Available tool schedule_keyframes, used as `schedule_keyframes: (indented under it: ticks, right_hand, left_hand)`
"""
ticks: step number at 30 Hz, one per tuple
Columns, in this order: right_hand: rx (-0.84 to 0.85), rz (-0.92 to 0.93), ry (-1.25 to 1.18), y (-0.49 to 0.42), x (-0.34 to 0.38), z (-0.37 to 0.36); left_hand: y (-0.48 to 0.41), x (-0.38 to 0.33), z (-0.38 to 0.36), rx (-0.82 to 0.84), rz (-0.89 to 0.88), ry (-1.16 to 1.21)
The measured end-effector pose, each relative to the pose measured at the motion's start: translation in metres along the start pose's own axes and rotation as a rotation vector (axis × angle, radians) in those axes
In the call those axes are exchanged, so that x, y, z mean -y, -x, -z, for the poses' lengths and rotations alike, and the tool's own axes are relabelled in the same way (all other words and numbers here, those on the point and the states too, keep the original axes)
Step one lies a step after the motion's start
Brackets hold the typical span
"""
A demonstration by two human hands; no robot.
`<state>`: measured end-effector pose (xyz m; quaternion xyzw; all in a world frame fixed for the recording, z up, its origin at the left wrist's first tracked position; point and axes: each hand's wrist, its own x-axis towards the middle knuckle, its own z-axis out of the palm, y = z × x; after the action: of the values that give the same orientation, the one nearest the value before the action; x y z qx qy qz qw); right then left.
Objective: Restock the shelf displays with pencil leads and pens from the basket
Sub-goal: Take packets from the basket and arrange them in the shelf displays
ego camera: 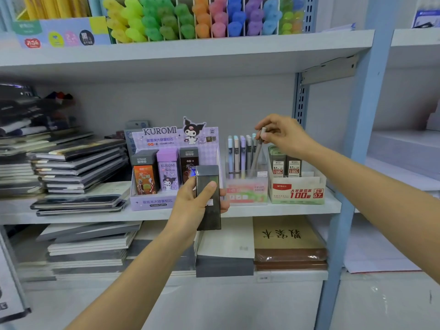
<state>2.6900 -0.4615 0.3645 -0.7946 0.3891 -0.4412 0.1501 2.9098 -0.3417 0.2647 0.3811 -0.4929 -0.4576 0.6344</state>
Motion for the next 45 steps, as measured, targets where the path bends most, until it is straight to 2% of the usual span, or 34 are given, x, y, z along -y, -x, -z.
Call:
schedule_keyframes:
  ticks: [8,14,17,20,22,23,25,27,29,34,36,39,40,42,45]
  right_hand:
    - [0.024,-0.018,0.047,-0.004,0.0,-0.018]
    - [-0.071,-0.051,0.042,-0.005,-0.001,-0.021]
    - [-0.077,-0.05,0.135,-0.002,0.0,-0.029]
    - [-0.167,-0.001,0.254,0.001,0.013,-0.029]
    - [-0.224,0.064,0.152,0.008,0.028,-0.027]
    - [-0.204,0.078,0.049,0.015,0.037,-0.028]
    - [-0.019,0.069,-0.132,0.031,0.054,-0.036]
    - [0.231,0.037,-0.2,0.046,0.063,-0.05]
    - [0.353,0.032,-0.223,0.055,0.067,-0.062]
    - [0.117,-0.004,-0.306,0.054,0.071,-0.072]
    - [0.183,0.009,-0.326,0.052,0.069,-0.07]
    - [0.49,0.042,-0.579,0.052,0.066,-0.066]
    - [0.541,0.047,-0.628,0.052,0.065,-0.065]
    - [0.501,0.044,-0.607,0.051,0.062,-0.065]
    - [0.322,-0.009,-0.516,0.047,0.062,-0.068]
  left_hand:
    - [-0.007,0.005,-0.002,0.009,0.006,-0.006]
    - [-0.005,0.006,0.0,0.029,0.012,0.004]
    - [-0.004,0.004,0.0,0.033,0.015,-0.004]
    - [-0.001,0.002,0.0,0.038,0.011,-0.014]
    - [0.001,0.0,0.002,0.049,0.0,-0.027]
    - [0.002,-0.001,0.003,0.053,-0.002,-0.041]
    - [0.005,-0.002,0.005,0.062,-0.007,-0.065]
    - [0.009,-0.003,0.005,0.083,-0.012,-0.077]
    - [0.014,-0.006,0.006,0.088,-0.001,-0.093]
    - [0.028,-0.012,0.02,-0.015,-0.026,-0.223]
    - [0.033,-0.014,0.025,-0.004,-0.015,-0.247]
    - [0.035,-0.017,0.027,0.034,0.098,-0.096]
    - [0.035,-0.018,0.028,0.056,0.139,-0.033]
    - [0.036,-0.02,0.03,0.126,0.195,0.039]
    - [0.036,-0.02,0.037,0.218,0.171,0.053]
